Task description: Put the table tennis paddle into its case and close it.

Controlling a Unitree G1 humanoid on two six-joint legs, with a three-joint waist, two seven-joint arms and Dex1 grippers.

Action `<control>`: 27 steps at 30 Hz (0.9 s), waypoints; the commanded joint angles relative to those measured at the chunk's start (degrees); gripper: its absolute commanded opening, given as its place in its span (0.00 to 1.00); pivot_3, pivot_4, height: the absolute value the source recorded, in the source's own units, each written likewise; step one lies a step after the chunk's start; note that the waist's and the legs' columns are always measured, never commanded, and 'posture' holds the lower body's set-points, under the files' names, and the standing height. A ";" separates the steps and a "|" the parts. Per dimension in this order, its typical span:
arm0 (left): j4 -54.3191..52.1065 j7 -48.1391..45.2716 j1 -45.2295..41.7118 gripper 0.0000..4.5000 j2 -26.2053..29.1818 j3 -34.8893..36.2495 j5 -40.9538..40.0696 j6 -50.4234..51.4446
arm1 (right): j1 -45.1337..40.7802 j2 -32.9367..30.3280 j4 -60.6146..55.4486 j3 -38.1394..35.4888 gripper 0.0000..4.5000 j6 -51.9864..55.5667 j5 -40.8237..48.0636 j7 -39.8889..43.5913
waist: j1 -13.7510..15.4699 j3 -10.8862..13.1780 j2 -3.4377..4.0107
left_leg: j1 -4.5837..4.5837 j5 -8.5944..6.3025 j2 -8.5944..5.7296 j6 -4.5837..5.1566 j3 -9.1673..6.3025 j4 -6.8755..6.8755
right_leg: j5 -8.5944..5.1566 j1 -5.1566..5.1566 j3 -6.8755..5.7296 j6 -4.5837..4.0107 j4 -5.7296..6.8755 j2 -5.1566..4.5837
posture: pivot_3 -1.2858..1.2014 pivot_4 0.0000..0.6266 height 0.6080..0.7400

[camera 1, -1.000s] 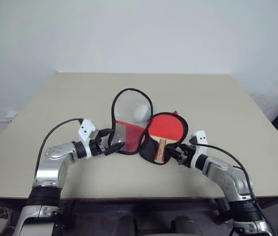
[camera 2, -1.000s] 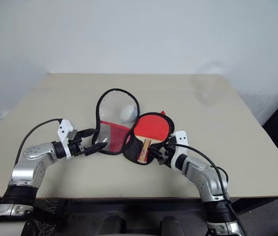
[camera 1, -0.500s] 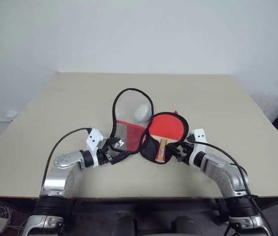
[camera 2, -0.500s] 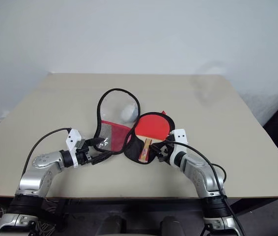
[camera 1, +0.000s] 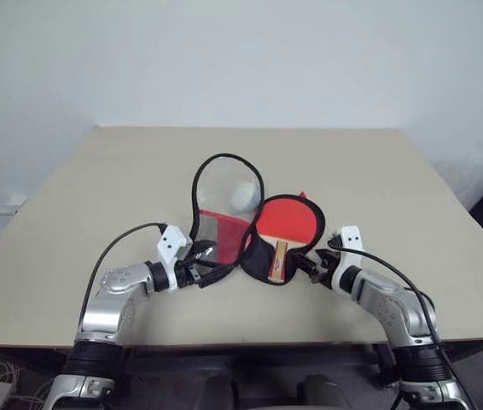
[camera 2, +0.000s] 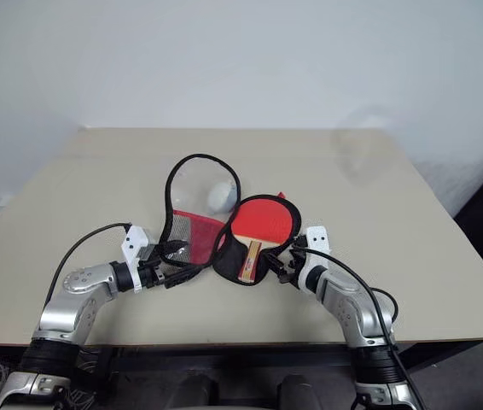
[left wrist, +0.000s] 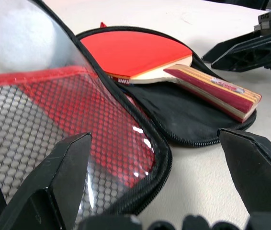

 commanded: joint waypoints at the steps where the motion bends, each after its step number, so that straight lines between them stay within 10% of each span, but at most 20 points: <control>1: -0.71 0.02 -1.32 1.00 0.02 0.09 0.18 -0.64 | -0.90 0.94 -0.87 1.77 0.98 0.29 -0.14 0.33 | 0.02 0.00 0.00 | 0.00 0.00 0.00 0.00 0.00 0.00 | 0.00 0.00 0.00 0.00 0.00 0.00 | 0.52 0.00 1.00; 8: -0.77 0.35 -1.38 1.00 0.07 0.19 0.23 -0.58 | -1.38 1.18 0.18 3.40 0.98 0.59 -1.79 0.63 | 0.00 0.00 0.00 | 0.00 0.00 0.00 0.00 0.00 0.00 | 0.00 0.00 0.00 0.00 0.00 0.00 | 0.52 0.00 1.00; 16: -0.53 0.62 -1.56 1.00 0.23 0.31 0.26 -0.41 | -1.30 -0.49 1.05 4.84 0.50 2.02 -3.58 1.28 | 0.03 0.00 -0.01 | 0.01 0.00 0.01 0.00 0.00 -0.01 | 0.00 0.00 -0.01 0.00 0.00 0.00 | 0.52 0.00 1.00; 20: -0.30 0.67 -1.72 1.00 0.33 0.30 0.34 -0.25 | -1.67 -1.03 1.51 4.32 0.50 2.17 -3.85 1.63 | 0.03 -0.01 -0.01 | 0.01 0.00 0.01 0.00 0.00 -0.01 | 0.00 0.00 -0.02 0.00 0.00 0.00 | 0.52 0.00 1.00; 27: 0.09 0.58 -2.07 1.00 0.42 0.18 0.47 0.00 | -2.29 -1.54 1.86 2.71 0.00 2.38 -3.62 1.65 | 0.01 -0.01 -0.01 | 0.01 0.00 0.01 -0.01 0.00 -0.01 | 0.00 -0.01 -0.01 0.00 0.00 0.00 | 0.52 0.00 1.00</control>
